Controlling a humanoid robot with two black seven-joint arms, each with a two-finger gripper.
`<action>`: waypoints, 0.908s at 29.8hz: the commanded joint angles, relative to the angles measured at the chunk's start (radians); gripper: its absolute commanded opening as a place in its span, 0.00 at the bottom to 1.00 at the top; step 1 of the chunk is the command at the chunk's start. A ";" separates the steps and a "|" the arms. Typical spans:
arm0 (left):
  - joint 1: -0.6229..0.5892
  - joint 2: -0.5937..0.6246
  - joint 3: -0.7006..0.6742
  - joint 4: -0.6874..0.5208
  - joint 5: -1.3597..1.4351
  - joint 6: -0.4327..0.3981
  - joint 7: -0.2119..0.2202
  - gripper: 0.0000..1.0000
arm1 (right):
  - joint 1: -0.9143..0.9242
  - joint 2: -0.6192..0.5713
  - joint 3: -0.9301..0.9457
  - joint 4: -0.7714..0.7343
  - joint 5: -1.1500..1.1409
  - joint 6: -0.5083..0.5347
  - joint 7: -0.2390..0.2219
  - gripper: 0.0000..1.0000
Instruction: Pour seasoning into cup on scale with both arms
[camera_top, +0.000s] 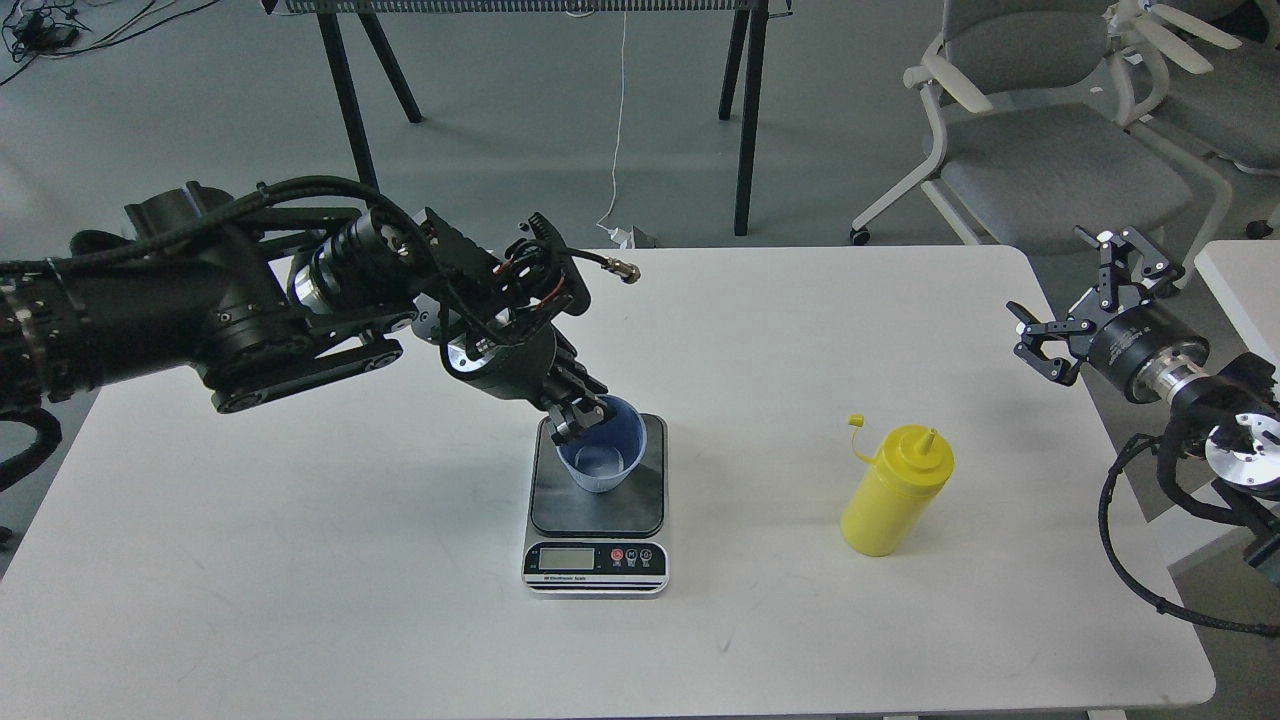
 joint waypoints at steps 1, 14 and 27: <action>-0.004 0.000 -0.002 0.005 -0.018 0.000 0.000 0.58 | -0.001 0.000 0.000 0.000 0.000 0.000 0.000 0.99; -0.078 0.008 -0.007 0.083 -0.217 0.000 0.000 0.97 | 0.008 0.000 0.002 0.009 0.001 0.000 -0.001 0.99; -0.124 0.257 -0.153 0.218 -0.567 0.000 0.000 1.00 | 0.111 -0.014 -0.012 0.044 0.001 0.000 -0.021 0.99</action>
